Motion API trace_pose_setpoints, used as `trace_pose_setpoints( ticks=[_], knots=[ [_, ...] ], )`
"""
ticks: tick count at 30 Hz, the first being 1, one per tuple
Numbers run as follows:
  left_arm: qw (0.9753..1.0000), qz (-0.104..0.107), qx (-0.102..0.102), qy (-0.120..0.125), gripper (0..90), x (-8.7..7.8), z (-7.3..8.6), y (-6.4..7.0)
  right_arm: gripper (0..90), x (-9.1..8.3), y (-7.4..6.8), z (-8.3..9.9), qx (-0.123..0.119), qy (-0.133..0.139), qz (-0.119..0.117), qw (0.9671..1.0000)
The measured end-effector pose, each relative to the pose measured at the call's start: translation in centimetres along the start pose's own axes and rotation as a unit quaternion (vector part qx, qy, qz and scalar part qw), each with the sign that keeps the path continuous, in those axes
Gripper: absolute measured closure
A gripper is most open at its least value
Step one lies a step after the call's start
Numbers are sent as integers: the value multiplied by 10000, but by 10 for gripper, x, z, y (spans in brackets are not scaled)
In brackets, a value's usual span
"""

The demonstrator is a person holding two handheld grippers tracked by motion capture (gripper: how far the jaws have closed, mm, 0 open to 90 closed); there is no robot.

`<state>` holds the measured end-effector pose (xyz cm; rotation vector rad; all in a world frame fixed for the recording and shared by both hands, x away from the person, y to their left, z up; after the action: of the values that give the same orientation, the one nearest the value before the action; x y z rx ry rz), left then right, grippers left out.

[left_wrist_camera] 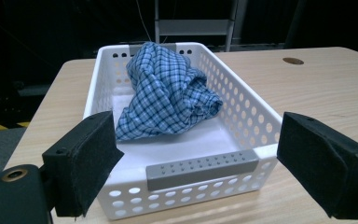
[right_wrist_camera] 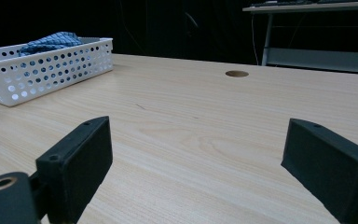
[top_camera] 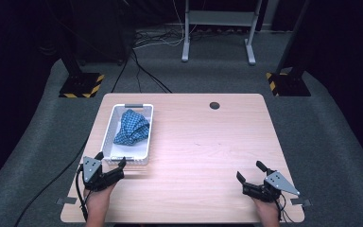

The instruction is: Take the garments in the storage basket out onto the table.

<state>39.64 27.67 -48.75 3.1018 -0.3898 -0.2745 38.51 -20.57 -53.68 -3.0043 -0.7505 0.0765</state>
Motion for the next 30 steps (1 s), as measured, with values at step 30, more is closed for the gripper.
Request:
trace_pose_setpoints(
  ticks=[30],
  knots=[
    [9993,-260,17,-275,121,28,-39,1,80,-1,-1,0,9,44,-73,10000]
  ],
)
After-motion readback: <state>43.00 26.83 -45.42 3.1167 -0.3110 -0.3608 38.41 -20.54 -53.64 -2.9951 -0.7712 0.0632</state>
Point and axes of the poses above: each handheld gripper's, and its own axes: x roughly forward along the jaws, z roughly out of its underside, y roughly to its right, the point moved 7 cm from there along x, roughly forward along the jaws, and after that the axes turned 7 degrees about y, right-handed, at the moved point
